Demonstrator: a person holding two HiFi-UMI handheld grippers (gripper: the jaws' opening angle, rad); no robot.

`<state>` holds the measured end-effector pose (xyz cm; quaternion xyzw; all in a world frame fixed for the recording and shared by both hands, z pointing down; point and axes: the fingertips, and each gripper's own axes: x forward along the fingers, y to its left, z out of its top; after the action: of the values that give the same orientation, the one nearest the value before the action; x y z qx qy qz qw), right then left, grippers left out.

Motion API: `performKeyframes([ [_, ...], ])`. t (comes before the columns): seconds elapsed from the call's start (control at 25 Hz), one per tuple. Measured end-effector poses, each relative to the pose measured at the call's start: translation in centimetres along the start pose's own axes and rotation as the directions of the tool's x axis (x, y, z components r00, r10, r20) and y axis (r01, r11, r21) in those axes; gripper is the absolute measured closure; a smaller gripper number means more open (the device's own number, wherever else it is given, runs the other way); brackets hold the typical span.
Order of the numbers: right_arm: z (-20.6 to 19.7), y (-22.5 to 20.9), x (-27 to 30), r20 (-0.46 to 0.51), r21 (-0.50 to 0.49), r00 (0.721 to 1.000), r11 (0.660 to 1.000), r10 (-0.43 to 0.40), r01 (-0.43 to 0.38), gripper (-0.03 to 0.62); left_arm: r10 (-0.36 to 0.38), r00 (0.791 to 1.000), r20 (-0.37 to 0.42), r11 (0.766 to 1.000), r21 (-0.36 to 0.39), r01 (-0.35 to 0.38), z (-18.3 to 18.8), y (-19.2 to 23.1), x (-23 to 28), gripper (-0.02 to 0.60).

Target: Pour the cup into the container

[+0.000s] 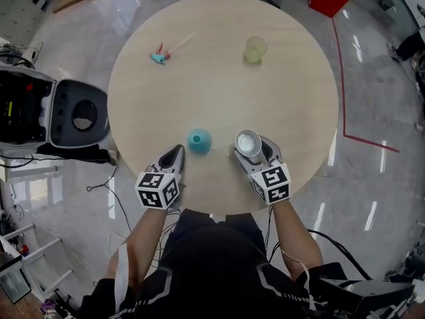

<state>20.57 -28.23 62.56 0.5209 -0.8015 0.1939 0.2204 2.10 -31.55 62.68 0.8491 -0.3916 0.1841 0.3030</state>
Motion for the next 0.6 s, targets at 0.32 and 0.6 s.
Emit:
performKeyframes([
  [0.32, 5.5, 1.1, -1.9, 0.004, -0.065, 1.000, 0.998, 0.012, -0.012, 0.292, 0.006, 0.994, 0.105, 1.000, -0.001, -0.006, 4.7, -0.8, -2.8, 0.580],
  [0.6, 7.1, 2.2, -3.1, -0.058, -0.103, 0.998, 0.995, 0.011, -0.017, 0.291, 0.014, 0.990, 0.142, 1.000, 0.006, -0.015, 6.2, -1.9, -4.9, 0.580],
])
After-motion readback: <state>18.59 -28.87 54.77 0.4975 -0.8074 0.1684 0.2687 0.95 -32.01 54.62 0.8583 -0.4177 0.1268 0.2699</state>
